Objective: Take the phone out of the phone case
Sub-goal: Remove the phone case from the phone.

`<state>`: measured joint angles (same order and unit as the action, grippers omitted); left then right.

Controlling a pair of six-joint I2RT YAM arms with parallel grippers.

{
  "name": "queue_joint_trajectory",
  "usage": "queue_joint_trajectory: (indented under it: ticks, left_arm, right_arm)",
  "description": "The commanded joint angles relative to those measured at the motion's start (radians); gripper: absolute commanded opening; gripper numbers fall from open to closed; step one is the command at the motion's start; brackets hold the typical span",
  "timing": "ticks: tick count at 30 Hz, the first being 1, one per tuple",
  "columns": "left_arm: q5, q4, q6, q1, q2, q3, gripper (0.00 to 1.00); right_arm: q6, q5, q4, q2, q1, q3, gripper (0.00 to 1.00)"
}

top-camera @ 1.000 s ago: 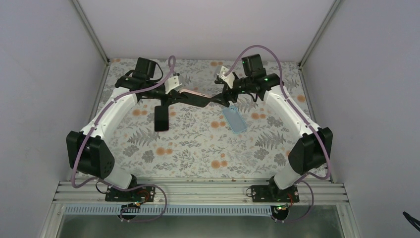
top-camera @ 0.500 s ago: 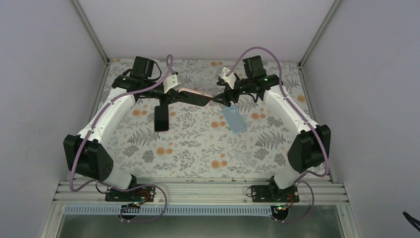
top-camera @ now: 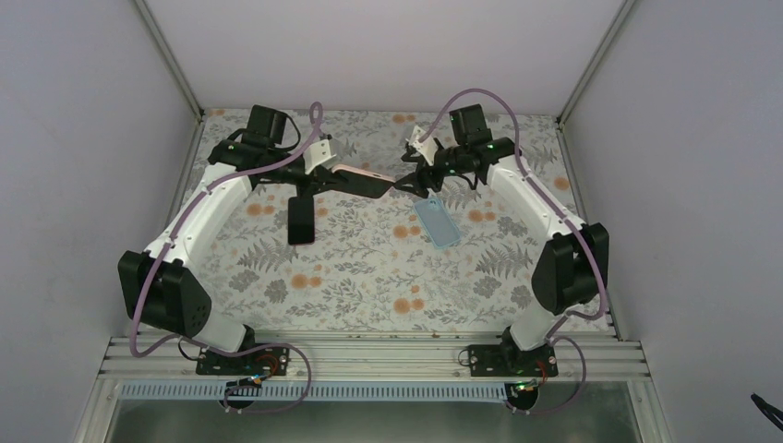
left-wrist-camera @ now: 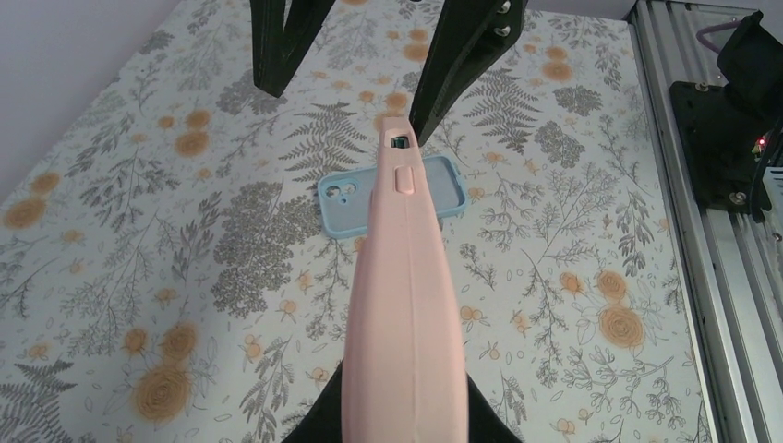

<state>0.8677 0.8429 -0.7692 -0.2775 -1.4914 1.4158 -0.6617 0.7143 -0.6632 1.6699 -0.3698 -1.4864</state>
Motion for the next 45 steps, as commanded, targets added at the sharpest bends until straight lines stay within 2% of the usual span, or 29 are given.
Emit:
queue_joint_trajectory:
  ticks: [1,12,21,31,34,40,45]
  left_arm:
    - [0.101,0.001,-0.013,-0.005,0.04,0.035,0.02]
    - [0.127,0.069,-0.058,-0.034,0.046,0.007,0.02]
    - [0.138,0.093,-0.07,-0.057,0.042,0.01,0.02]
    - [0.13,0.081,-0.057,-0.075,0.035,0.017,0.02]
    - [0.106,0.069,-0.051,-0.075,0.036,0.017,0.02]
    - [0.08,0.051,-0.046,-0.075,0.04,0.003,0.02]
    - [0.079,0.047,-0.041,-0.075,0.036,0.009,0.02]
  right_arm:
    - [-0.012,-0.026,0.024,0.044,0.03,-0.045,0.82]
    - [-0.039,-0.053,-0.006,0.168,0.059,-0.234,0.79]
    - [-0.061,-0.11,-0.012,0.218,0.064,-0.321,0.78]
    - [-0.072,-0.099,-0.045,0.251,0.068,-0.381,0.77]
    - [-0.112,-0.085,-0.073,0.211,0.069,-0.344,0.79]
    - [-0.227,-0.035,-0.162,0.029,0.068,-0.135,0.84]
    - [-0.249,-0.002,-0.189,-0.075,0.067,-0.022,0.85]
